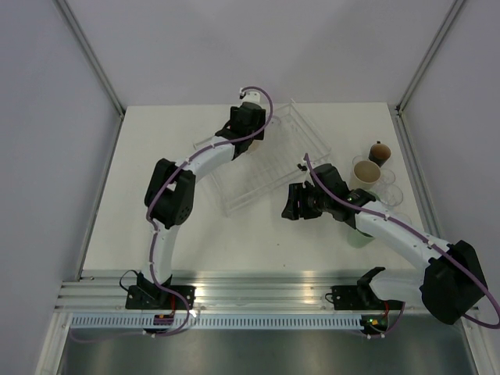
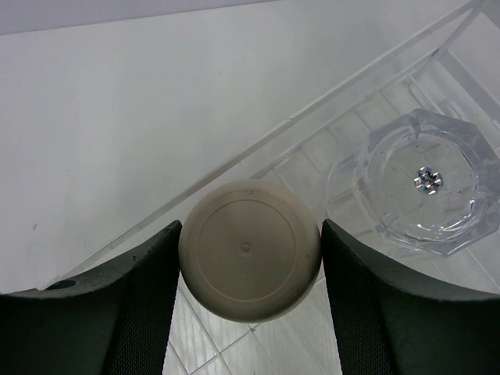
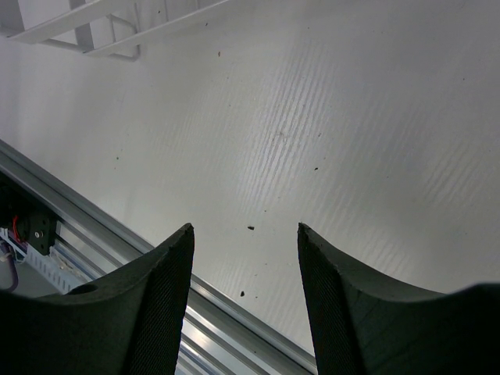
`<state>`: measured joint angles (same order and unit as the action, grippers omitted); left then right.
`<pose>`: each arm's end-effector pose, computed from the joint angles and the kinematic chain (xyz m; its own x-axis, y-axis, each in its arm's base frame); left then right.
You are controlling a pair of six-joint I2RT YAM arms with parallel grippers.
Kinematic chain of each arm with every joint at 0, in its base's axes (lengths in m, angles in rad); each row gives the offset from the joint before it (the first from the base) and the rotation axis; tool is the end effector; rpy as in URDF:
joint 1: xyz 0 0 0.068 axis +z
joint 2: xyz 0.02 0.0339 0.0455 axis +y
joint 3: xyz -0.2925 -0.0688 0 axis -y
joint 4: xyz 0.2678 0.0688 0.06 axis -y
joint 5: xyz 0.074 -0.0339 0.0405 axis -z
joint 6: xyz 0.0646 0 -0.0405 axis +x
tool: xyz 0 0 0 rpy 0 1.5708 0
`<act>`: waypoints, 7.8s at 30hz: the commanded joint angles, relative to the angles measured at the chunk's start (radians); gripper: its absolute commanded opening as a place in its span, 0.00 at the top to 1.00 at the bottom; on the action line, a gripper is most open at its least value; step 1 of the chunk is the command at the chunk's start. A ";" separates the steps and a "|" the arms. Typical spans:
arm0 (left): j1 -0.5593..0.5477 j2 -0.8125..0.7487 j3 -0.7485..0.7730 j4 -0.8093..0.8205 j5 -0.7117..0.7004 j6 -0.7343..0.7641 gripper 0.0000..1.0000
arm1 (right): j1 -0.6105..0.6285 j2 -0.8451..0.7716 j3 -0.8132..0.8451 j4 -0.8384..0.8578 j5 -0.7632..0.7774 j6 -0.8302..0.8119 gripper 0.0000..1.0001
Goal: Unload the cups from the dish rack
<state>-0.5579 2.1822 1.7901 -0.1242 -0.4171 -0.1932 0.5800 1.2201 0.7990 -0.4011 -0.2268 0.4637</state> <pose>0.5008 -0.2817 0.2404 -0.4466 0.0718 -0.8919 0.1013 0.9944 0.0293 0.2276 0.1665 0.2332 -0.8442 -0.0321 -0.5351 -0.3180 0.8335 0.4518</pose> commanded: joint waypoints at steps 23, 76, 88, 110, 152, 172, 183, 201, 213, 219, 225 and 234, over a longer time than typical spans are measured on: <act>0.205 -0.752 -0.506 0.059 1.025 -0.498 0.98 | 0.001 -0.201 -0.044 0.326 -0.028 0.023 0.39; 0.257 -0.940 -1.153 1.006 1.316 -1.414 0.98 | 0.144 -0.186 -0.064 0.772 -0.074 0.089 0.36; 0.256 -0.958 -1.187 1.032 1.311 -1.433 0.98 | 0.162 -0.105 -0.037 0.806 0.009 0.112 0.96; 0.320 -1.101 -0.985 0.308 1.142 -0.716 0.00 | 0.162 -0.346 0.221 -0.298 0.473 0.019 0.99; 0.319 -1.279 -0.989 -0.083 1.138 -0.359 0.00 | -0.002 0.001 0.160 -0.783 0.432 0.061 0.99; 0.320 -1.277 -1.002 -0.084 1.134 -0.345 0.00 | -0.039 0.012 0.141 -0.739 0.442 0.062 0.68; 0.317 -1.273 -1.002 -0.078 1.149 -0.357 0.01 | -0.039 -0.103 0.371 -0.782 0.448 0.079 0.55; 0.096 -0.509 -0.390 0.077 0.444 -0.253 0.00 | -0.039 -0.217 0.319 -0.406 0.254 -0.037 0.36; -0.002 0.040 0.400 -0.274 0.129 -0.132 0.00 | -0.039 -0.264 0.286 -0.423 0.264 -0.071 0.23; -0.022 0.172 0.517 -0.287 0.064 -0.101 0.00 | -0.039 -0.252 0.275 -0.409 0.247 -0.094 0.21; -0.028 0.246 0.571 -0.287 0.072 -0.107 0.00 | -0.039 -0.254 0.263 -0.406 0.242 -0.109 0.20; -0.056 0.260 0.586 -0.236 0.113 -0.084 0.00 | -0.039 -0.263 0.221 -0.389 0.238 -0.125 0.20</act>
<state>-0.5968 2.4344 2.3306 -0.3935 -0.3115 -0.3210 0.5438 0.9668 1.0267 -0.8223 0.0181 0.3603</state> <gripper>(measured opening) 0.994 0.799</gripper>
